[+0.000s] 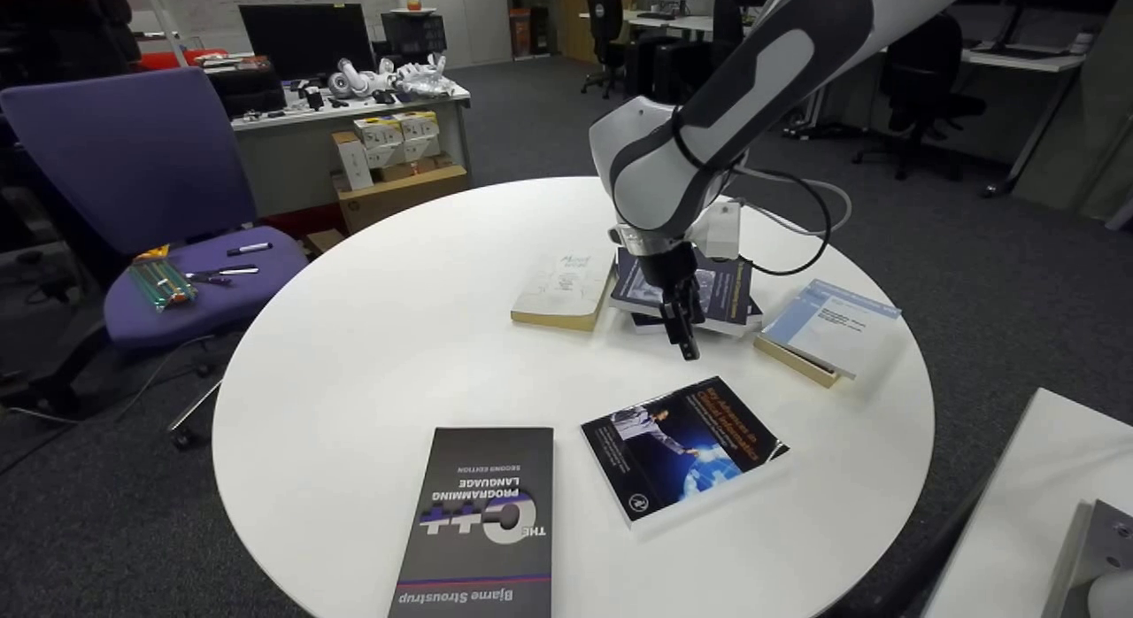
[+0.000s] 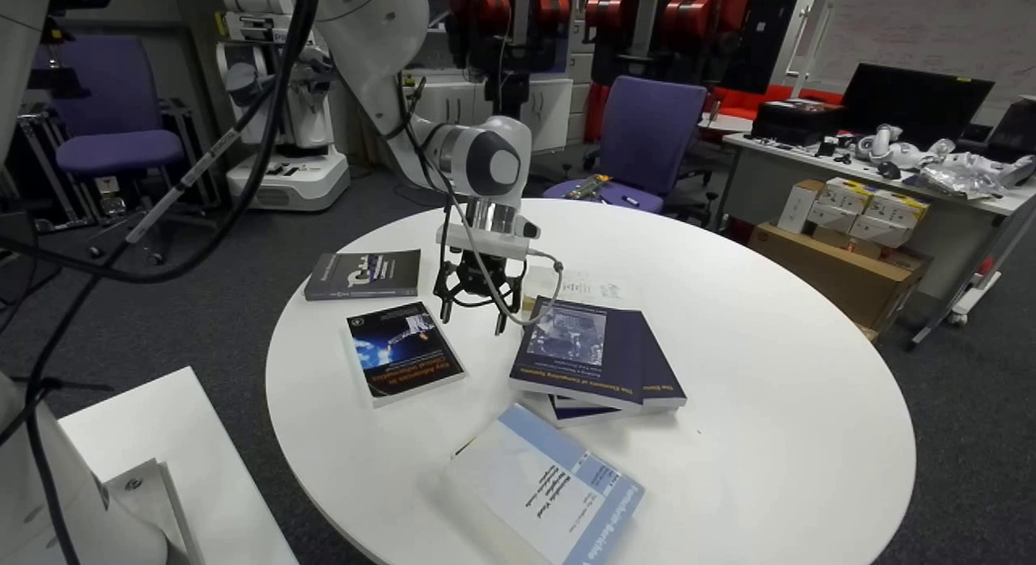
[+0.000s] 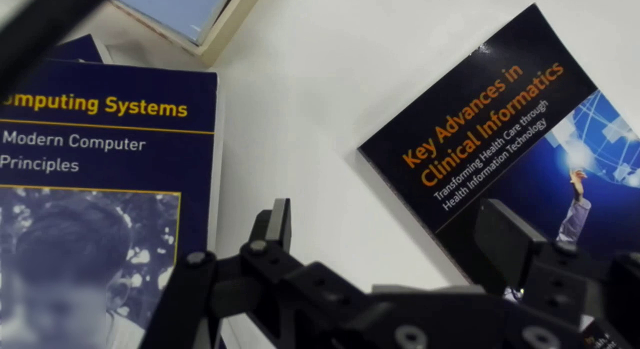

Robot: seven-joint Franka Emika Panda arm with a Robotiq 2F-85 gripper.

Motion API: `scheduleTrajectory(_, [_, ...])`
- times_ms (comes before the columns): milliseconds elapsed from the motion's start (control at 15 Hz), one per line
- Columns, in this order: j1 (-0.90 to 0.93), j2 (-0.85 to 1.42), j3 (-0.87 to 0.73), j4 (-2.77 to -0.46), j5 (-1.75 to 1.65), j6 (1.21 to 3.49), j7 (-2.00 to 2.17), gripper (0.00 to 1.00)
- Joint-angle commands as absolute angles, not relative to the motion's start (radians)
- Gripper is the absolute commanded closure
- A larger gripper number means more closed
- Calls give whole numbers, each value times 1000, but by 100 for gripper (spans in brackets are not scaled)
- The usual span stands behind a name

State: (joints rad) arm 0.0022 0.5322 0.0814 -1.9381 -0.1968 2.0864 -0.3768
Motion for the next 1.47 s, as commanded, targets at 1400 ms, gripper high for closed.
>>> scheduleTrajectory(1400, [7, 483, -119, -2100, -217, 2464, 69, 0])
